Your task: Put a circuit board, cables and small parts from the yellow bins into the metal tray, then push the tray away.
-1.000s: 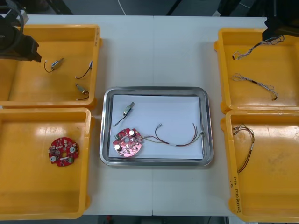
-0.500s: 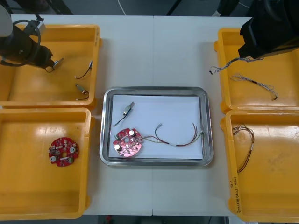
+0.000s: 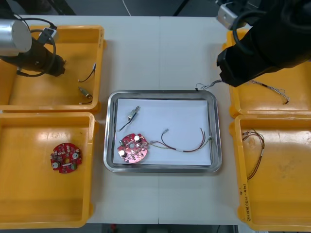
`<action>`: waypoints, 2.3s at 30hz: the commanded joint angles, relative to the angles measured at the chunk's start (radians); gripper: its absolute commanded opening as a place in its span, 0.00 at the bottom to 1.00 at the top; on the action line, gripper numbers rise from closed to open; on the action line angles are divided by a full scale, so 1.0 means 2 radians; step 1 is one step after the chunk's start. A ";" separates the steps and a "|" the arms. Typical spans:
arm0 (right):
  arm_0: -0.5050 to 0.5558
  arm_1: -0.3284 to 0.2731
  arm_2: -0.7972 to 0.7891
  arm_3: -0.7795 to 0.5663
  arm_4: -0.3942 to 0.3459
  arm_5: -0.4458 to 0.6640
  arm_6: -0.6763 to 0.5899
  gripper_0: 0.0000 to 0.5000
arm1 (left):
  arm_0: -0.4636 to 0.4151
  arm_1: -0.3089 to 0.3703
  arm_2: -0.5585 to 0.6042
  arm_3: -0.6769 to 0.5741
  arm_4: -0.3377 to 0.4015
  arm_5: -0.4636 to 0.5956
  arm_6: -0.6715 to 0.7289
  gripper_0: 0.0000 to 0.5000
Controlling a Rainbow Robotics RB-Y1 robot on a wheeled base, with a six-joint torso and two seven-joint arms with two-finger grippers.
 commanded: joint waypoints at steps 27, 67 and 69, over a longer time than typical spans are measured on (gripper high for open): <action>-0.053 0.100 0.160 0.030 0.128 0.002 0.083 0.00 | -0.025 -0.006 -0.009 0.023 0.000 -0.025 -0.077 0.00; -0.027 0.090 0.259 0.143 0.182 -0.175 0.439 0.00 | 0.018 0.058 0.076 -0.192 -0.035 0.225 0.156 0.00; -0.019 0.082 0.259 0.151 0.186 -0.186 0.468 0.00 | 0.030 0.058 0.087 -0.220 -0.038 0.242 0.171 0.00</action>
